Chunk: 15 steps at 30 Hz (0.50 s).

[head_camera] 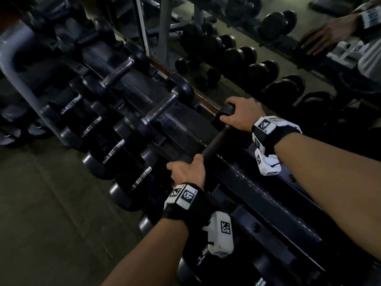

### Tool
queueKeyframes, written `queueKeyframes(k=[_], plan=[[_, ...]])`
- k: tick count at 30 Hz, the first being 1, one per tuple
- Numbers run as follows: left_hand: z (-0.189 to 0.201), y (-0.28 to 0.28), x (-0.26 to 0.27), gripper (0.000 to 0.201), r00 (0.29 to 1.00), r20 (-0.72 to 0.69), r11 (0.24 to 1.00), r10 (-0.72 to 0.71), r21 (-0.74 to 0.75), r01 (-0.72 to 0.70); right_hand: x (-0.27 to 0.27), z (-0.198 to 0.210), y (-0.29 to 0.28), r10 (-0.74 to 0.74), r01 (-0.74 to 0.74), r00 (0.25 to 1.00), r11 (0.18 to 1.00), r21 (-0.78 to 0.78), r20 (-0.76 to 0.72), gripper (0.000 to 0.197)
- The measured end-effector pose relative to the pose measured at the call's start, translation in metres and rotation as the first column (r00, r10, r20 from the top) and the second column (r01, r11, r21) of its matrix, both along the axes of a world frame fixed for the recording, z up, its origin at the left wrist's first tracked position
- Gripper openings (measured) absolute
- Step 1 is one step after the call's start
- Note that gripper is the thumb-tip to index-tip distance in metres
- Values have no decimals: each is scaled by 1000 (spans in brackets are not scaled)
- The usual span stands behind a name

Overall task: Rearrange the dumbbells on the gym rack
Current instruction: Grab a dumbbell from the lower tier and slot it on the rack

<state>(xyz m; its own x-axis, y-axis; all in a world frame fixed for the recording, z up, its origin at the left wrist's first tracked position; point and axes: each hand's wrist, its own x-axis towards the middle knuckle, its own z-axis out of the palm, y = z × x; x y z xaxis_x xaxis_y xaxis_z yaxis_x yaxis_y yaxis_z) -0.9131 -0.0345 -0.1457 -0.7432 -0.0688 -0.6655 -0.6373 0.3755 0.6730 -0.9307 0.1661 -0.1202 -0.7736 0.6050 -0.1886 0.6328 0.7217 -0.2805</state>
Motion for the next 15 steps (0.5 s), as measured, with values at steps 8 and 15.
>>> queueKeyframes(k=[8,15], plan=[[-2,-8,8,67,1000,-5,999,2,-38,-3,3,-12,-6,-5,5,1000,1000,10,8,62],[-7,-9,9,68,1000,-15,999,-9,-39,8,8,-15,-7,-29,28,998,999,-18,-53,60]])
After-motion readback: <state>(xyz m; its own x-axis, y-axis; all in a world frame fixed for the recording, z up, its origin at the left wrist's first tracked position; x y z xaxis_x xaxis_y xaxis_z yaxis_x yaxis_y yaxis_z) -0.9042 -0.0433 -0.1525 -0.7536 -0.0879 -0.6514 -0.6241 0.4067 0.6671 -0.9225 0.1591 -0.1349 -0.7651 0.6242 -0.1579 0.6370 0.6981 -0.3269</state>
